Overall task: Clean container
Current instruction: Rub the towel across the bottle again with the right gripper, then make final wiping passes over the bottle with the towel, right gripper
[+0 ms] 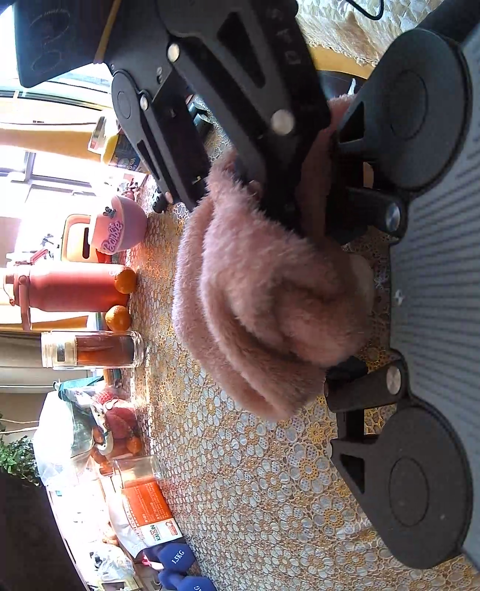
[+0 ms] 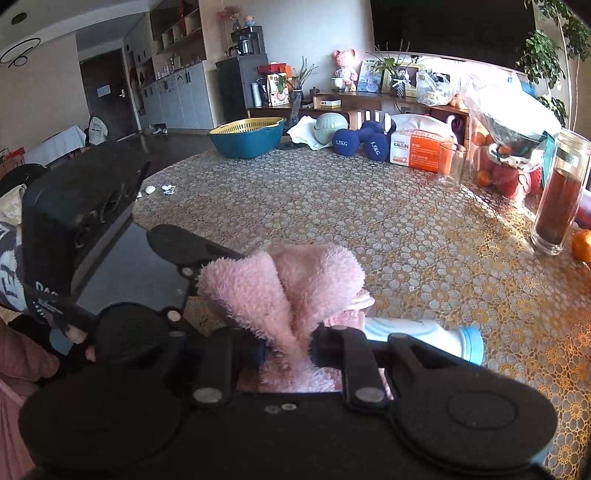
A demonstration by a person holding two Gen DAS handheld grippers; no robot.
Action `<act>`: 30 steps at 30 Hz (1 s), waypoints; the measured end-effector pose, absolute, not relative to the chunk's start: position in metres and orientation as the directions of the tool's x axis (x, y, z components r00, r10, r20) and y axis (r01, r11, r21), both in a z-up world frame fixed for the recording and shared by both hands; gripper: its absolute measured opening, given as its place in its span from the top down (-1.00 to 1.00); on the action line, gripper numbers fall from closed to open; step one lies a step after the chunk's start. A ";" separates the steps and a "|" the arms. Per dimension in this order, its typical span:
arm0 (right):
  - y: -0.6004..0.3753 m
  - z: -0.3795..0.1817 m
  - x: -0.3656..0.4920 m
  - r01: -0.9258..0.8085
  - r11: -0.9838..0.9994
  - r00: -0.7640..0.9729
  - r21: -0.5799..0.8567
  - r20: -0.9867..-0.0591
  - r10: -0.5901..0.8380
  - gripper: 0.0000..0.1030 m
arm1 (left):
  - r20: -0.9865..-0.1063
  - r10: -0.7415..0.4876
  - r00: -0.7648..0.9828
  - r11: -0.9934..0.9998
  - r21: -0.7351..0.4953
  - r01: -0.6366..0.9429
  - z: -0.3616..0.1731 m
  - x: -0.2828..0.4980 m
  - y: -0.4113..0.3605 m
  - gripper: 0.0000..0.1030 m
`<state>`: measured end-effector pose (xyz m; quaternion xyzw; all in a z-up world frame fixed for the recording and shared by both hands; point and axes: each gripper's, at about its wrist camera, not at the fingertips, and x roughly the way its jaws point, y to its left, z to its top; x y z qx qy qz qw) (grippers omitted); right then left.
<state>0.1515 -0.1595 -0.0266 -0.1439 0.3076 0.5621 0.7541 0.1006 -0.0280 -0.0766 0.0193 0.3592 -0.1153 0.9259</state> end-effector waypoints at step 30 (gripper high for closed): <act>-0.208 -0.044 0.226 -0.753 0.653 0.449 0.077 -0.666 0.596 0.62 | -0.650 -0.204 0.732 0.973 -0.050 0.227 -0.071 0.102 -0.029 -0.10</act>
